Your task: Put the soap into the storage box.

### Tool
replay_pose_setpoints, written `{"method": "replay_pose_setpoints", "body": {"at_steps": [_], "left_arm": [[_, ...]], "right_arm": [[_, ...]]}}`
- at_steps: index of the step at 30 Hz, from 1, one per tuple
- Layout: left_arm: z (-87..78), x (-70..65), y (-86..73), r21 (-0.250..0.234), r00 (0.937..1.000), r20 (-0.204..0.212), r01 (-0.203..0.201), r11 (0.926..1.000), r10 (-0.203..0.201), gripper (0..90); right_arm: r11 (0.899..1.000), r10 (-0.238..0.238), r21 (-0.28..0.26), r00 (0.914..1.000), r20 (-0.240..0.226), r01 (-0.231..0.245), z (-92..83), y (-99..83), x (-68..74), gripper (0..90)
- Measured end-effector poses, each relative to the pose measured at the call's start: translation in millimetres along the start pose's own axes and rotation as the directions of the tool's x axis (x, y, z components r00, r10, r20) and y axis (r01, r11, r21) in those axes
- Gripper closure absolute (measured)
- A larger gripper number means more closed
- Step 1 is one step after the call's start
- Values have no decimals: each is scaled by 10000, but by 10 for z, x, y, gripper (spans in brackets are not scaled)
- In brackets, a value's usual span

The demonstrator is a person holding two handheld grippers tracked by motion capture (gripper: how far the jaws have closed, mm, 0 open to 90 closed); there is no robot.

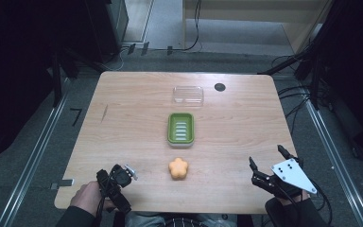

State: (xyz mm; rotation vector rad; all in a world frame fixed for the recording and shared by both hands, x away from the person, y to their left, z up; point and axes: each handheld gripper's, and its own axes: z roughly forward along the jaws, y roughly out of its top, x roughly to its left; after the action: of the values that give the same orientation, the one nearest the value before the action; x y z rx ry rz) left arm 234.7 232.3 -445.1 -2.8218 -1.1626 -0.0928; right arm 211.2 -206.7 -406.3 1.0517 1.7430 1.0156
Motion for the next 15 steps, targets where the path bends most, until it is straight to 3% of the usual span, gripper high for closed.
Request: {"method": "replay_pose_setpoints", "body": {"at_steps": [15], "left_arm": [[-19,65,40,-368,9988,301,391,9986,-380,0]], "right_arm": [[10000,82,-30,10000,24,-82,-4,-4,-14,134]]}}
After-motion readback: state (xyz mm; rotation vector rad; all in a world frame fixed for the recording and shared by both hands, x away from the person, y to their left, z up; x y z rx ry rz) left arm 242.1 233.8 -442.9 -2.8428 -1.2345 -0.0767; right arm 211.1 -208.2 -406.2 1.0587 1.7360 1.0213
